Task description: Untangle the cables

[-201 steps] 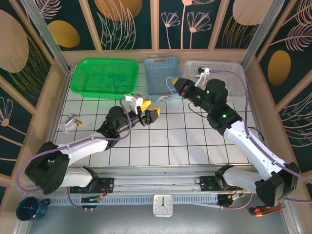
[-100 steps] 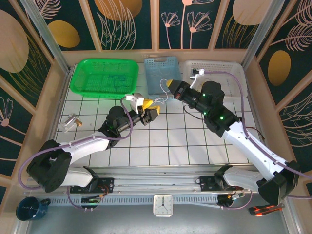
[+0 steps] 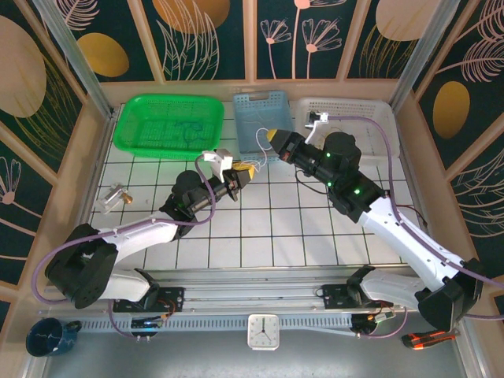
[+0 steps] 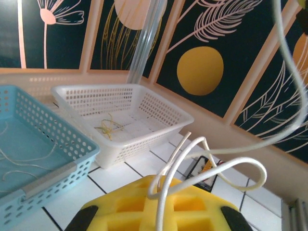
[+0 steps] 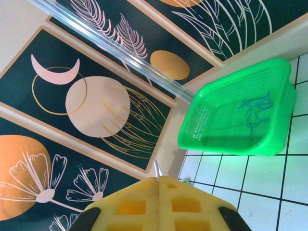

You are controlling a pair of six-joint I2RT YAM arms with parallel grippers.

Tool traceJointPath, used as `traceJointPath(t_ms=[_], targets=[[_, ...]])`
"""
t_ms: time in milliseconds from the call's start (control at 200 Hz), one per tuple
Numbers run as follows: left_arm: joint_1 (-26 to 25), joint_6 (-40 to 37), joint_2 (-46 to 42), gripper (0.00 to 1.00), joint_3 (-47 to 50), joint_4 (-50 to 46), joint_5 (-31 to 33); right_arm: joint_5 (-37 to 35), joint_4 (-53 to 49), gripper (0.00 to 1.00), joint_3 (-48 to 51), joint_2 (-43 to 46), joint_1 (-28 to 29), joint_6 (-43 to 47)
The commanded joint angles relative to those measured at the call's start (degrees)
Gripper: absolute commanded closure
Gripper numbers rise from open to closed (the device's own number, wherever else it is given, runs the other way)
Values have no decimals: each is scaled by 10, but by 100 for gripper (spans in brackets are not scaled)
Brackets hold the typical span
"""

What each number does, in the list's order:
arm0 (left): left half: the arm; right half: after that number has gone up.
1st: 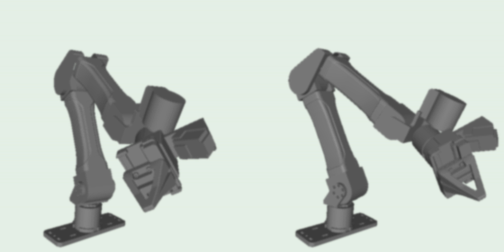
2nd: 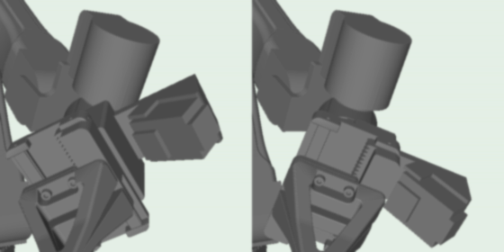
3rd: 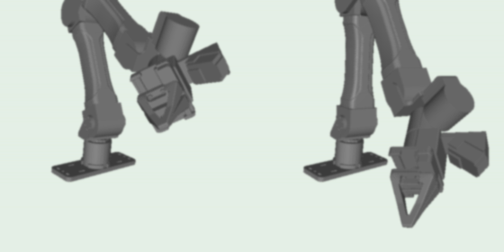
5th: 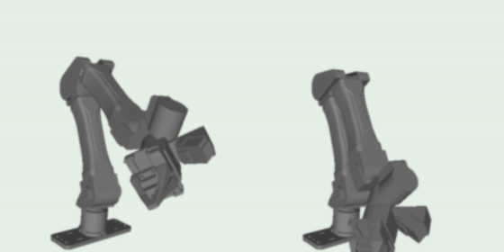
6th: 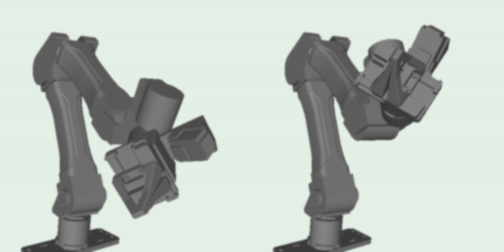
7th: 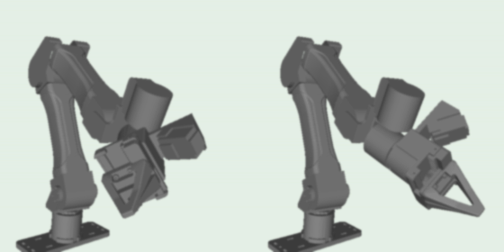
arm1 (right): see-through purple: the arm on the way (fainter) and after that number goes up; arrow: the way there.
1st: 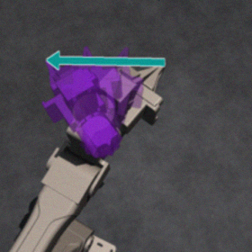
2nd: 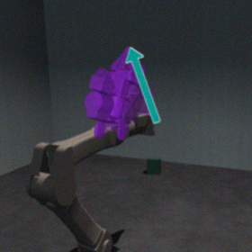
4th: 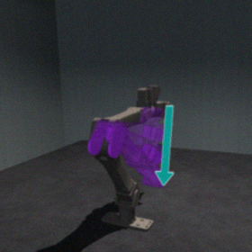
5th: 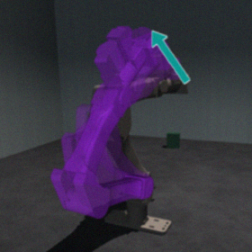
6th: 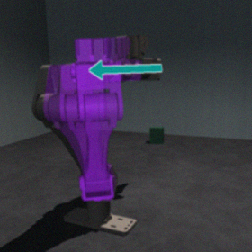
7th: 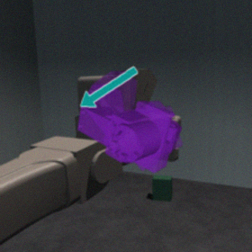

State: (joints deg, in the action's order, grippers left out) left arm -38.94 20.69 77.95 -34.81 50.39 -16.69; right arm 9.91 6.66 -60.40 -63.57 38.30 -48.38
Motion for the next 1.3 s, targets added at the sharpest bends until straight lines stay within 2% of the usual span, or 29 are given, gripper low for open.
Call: traceJointPath(t_ms=[0, 165, 225, 325, 390, 600, 736, 876, 1046, 1291], targets=[[3, -5, 3, 100, -9, 24, -6, -28, 2, 100, -28, 13, -5, 13], [3, -5, -11, 100, 23, 21, 4, -23, -12, 100, -53, 23, -66, 28], [3, -3, -19, 100, 37, 19, 7, -15, -8, 100, -54, 30, -116, 26], [3, -4, -31, 100, 56, 10, 10, 0, 3, 100, -56, 37, -168, 20], [3, -6, -37, 100, 64, 5, 11, 8, 8, 100, -58, 36, -183, 19], [3, -6, -56, 100, 89, -7, 37, -5, 19, 100, -57, 28, -198, 29], [4, 4, -53, 100, 90, -33, 95, 8, 26, 100, -81, -12, -208, 46], [19, 8, -31, 100, 42, -92, 149, 38, 44, 100, -104, -76, -207, 58], [39, -3, 42, 100, -67, -156, 133, 69, 98, 100, -122, -154, -203, 65], [50, -17, 114, 86, -156, -169, 115, 118, 158, 100, -231, -303, -203, 69]])
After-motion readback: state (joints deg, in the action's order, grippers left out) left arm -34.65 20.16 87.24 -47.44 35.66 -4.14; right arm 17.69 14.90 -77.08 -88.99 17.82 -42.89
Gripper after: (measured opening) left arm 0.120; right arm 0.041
